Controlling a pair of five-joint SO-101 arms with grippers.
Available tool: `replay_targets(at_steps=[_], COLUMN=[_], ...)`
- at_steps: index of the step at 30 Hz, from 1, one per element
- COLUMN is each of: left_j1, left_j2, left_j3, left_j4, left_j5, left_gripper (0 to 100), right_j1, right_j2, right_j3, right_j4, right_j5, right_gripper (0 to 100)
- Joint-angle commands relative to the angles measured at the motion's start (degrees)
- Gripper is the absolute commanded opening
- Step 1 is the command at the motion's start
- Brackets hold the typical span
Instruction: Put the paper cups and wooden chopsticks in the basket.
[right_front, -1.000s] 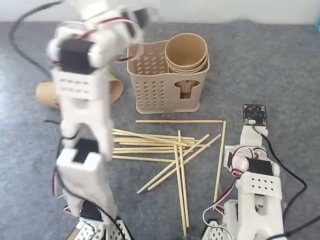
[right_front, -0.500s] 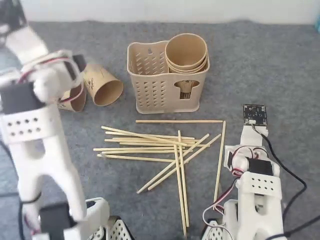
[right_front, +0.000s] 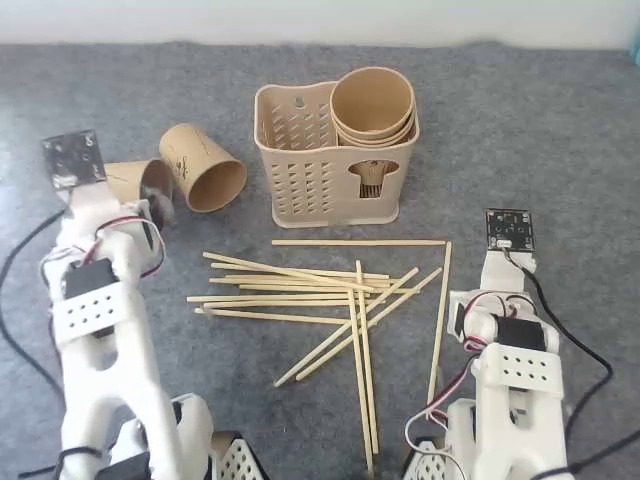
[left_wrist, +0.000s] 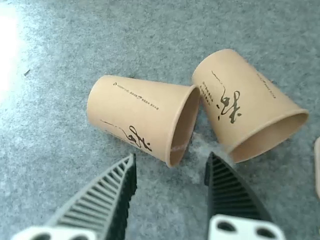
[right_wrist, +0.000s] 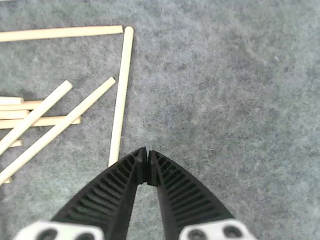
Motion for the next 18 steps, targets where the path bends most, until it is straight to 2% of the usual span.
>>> replay_targets(at_steps=[1,18], left_j1=[-0.53,-1.41], left_j2=[2.02,33.23], left_j3=[-0.84,-18.95], left_j4=[-3.08,-12.04], left_j5=[-0.53,-0.53], left_gripper=[21,21], right_j1=[-0.57,-0.57], right_j2=[-1.36,-1.36], right_j3=[0.00,0.00], right_j4=[-0.40,-0.48], right_j5=[0.62,0.62], right_gripper=[0.8,0.8])
